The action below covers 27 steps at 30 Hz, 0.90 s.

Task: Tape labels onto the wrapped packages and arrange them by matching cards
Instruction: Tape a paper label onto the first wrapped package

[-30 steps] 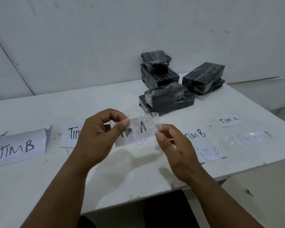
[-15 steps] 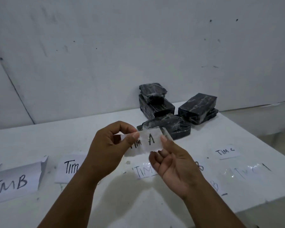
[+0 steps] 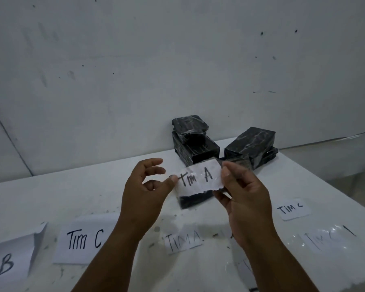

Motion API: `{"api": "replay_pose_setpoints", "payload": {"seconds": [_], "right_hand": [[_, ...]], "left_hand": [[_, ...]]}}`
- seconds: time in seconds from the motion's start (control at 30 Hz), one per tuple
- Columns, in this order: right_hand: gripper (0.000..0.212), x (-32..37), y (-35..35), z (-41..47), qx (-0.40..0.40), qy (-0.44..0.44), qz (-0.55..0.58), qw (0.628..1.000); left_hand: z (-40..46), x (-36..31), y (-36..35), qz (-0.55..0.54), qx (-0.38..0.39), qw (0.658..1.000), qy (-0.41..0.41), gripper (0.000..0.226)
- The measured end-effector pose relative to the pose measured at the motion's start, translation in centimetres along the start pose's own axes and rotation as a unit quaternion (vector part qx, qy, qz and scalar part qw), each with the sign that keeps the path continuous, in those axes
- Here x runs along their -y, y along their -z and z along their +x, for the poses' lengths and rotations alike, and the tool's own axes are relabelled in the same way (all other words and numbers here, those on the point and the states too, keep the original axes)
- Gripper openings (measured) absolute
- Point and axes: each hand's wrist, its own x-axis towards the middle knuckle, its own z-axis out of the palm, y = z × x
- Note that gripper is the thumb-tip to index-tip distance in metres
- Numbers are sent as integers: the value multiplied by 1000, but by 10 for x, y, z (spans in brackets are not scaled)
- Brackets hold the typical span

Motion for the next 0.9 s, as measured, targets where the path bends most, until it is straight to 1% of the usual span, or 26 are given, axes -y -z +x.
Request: {"api": "replay_pose_setpoints", "payload": {"seconds": [0.07,0.13,0.2,0.23,0.27,0.33,0.4,0.47,0.5,0.57,0.67,0.77,0.8,0.87,0.9], "right_hand": [[15,1,-1,7,-17,19,-7,1000],[14,2,-1,14,-35,35,-11,999],[14,5,-1,20,-49,44,-5,998],[15,7,0,23,-51,45,1,998],[16,8,0,27,-52,44,9,998],[16,11,0,33,-50,40,24,998],[16,12,0,39,-53,40,34,997],[17,14,0,44,-60,36,48,996],[17,15,1,46,-64,34,54,996],[19,18,3,50,-66,32,63,995],[23,21,9,53,-69,32,66,995],[23,24,16,53,-72,38,62,995],[23,25,17,52,-71,39,62,995],[23,29,19,48,-63,39,66,995],[24,30,19,45,-56,41,64,996]], "left_hand": [[7,6,-10,-30,-44,998,34,38],[15,11,-20,-60,-92,992,59,33],[21,18,-30,-69,-112,989,71,32],[23,21,-35,-55,-102,991,72,34],[24,27,-40,-24,-77,995,63,35],[24,38,-52,63,16,997,45,29],[26,47,-64,153,109,981,48,30],[30,55,-76,210,152,965,30,40],[32,57,-81,228,150,962,12,44],[38,61,-90,251,120,960,-21,46],[48,71,-94,258,92,961,-28,48],[50,69,-89,260,80,962,-28,69],[47,63,-84,253,74,964,-33,68],[35,47,-70,209,68,974,-54,54],[26,38,-61,182,69,979,-63,51]]}}
